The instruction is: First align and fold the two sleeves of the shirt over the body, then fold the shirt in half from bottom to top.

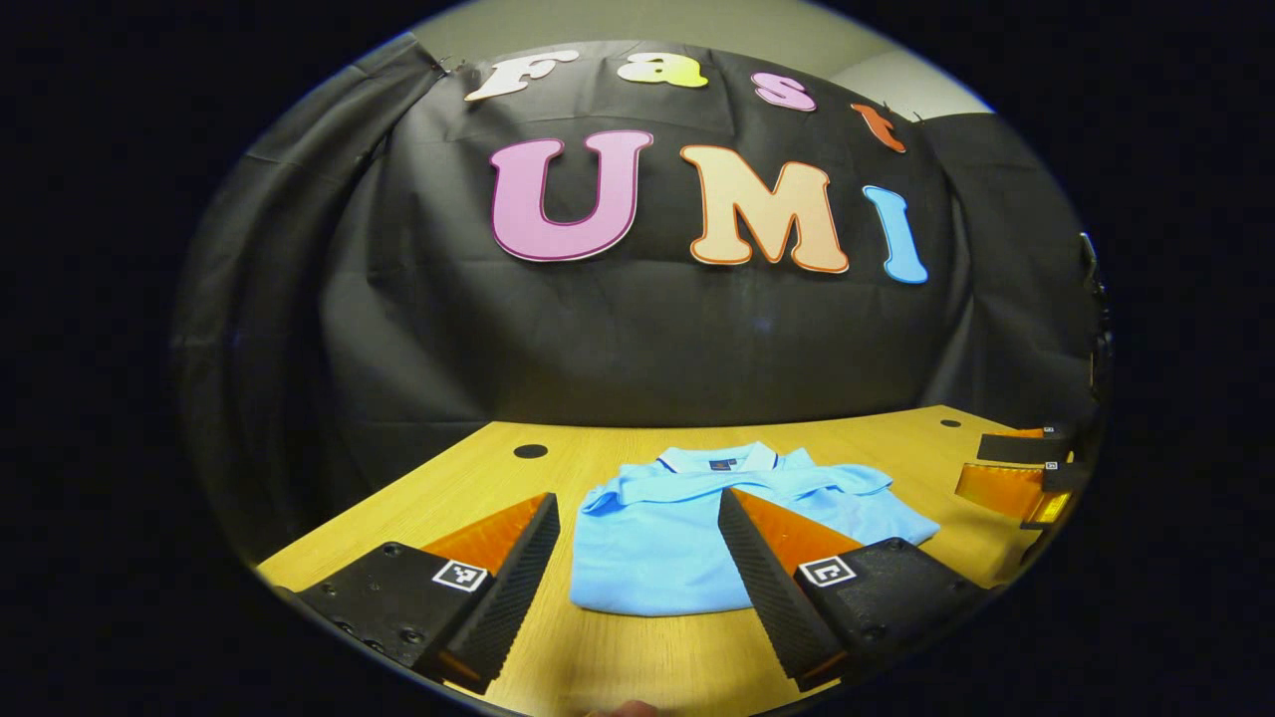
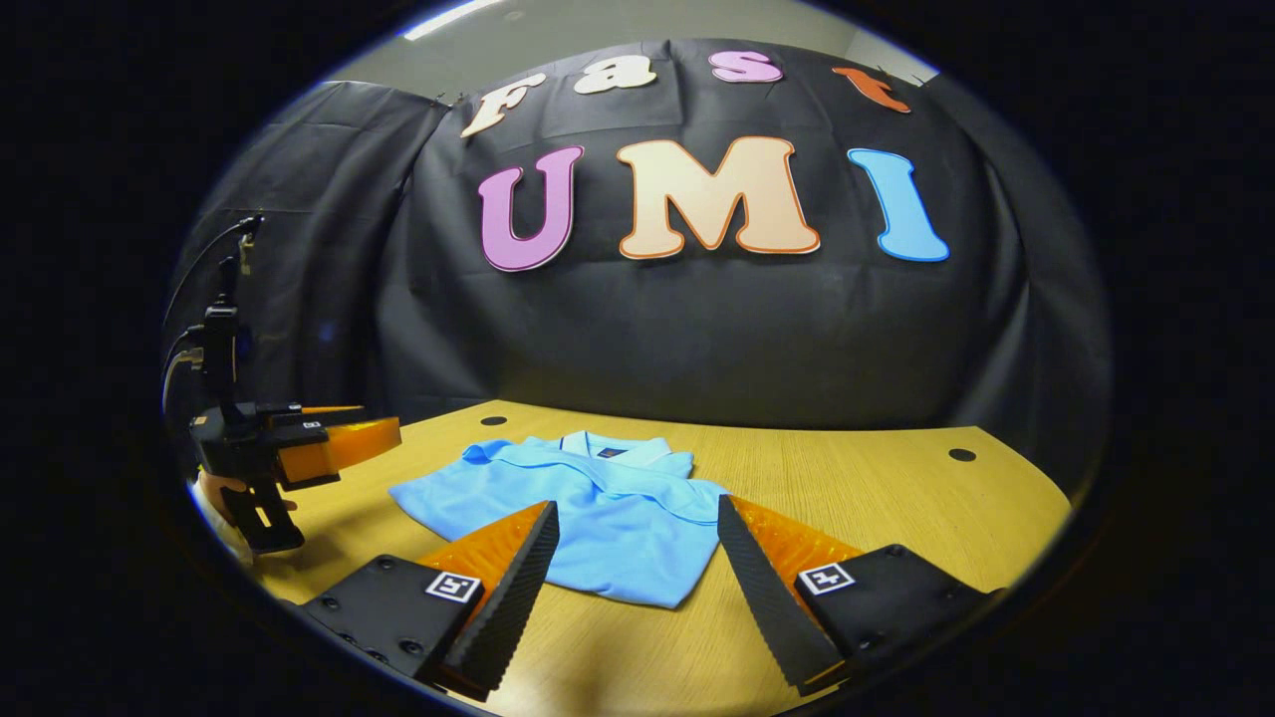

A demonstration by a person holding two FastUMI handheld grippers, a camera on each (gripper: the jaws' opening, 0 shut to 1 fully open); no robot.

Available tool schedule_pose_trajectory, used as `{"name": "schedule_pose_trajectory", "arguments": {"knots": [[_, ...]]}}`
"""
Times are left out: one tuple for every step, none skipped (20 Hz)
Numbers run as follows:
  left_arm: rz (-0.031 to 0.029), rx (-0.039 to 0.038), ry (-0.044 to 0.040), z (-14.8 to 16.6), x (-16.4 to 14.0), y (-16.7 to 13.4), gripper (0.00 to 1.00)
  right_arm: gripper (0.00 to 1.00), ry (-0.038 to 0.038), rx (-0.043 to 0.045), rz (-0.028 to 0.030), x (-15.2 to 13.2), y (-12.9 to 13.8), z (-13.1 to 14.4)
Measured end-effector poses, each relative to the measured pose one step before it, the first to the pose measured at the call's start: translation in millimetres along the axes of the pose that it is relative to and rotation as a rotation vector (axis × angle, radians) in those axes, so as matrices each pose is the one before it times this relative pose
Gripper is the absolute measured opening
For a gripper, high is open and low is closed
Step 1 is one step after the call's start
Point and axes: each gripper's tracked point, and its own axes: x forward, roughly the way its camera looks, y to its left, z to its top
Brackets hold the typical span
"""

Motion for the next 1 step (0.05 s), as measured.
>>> {"name": "schedule_pose_trajectory", "arguments": {"knots": [[-0.00442, -0.00174, 0.00446, -1.16, -1.48, -1.21, 0.97, 0.99, 0.00450, 0.01023, 0.00234, -1.53, 0.83, -1.23]]}}
